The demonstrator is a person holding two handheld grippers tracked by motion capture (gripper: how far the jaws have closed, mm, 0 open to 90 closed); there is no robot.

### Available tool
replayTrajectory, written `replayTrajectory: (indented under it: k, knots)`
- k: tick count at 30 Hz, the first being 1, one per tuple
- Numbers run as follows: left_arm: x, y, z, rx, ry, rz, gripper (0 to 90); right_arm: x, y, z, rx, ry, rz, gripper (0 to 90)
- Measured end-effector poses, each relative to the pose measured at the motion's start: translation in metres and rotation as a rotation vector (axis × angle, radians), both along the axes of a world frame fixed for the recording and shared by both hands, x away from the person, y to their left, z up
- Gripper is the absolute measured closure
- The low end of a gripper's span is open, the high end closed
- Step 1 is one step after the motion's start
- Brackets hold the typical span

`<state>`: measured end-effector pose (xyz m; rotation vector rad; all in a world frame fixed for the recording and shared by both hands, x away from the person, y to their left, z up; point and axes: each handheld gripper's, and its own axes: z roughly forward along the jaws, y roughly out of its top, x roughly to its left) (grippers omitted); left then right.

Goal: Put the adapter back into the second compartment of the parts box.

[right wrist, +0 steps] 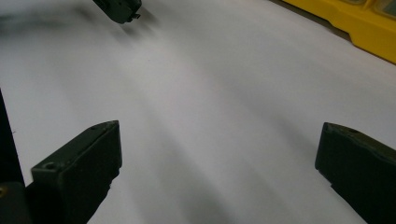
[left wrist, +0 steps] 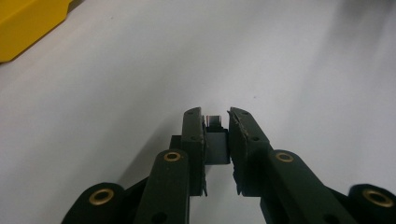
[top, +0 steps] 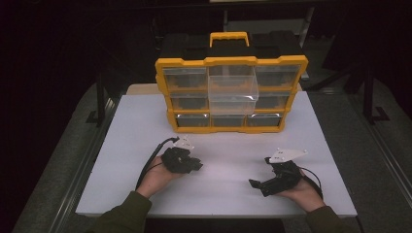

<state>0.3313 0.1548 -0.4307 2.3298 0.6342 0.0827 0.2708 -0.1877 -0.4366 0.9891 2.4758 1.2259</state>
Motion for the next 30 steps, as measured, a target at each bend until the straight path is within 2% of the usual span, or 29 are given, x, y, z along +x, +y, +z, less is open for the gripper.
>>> replayTrajectory:
  k: [12,16,17,19,22,30]
  knots:
    - [0.0,0.004,0.013,-0.029,0.012,-0.03,76.7,0.001,0.001,0.0,0.004,-0.002,0.003,0.1]
    - [0.001,0.007,0.018,-0.061,0.025,-0.037,76.7,0.002,0.0,-0.002,-0.005,-0.007,-0.007,0.1]
    - [0.002,0.008,0.019,-0.068,0.027,-0.041,76.7,0.003,-0.001,-0.002,0.012,-0.011,-0.009,0.1]
    - [0.002,0.008,0.021,-0.081,0.033,-0.046,76.7,0.004,-0.002,-0.002,0.016,-0.013,-0.011,0.1]
    - [0.003,0.009,0.025,-0.091,0.037,-0.054,76.7,0.009,-0.002,-0.003,0.032,-0.01,-0.005,0.1]
    - [0.005,0.012,0.038,-0.114,0.037,-0.058,76.7,0.012,0.0,-0.006,0.025,-0.009,0.009,0.1]
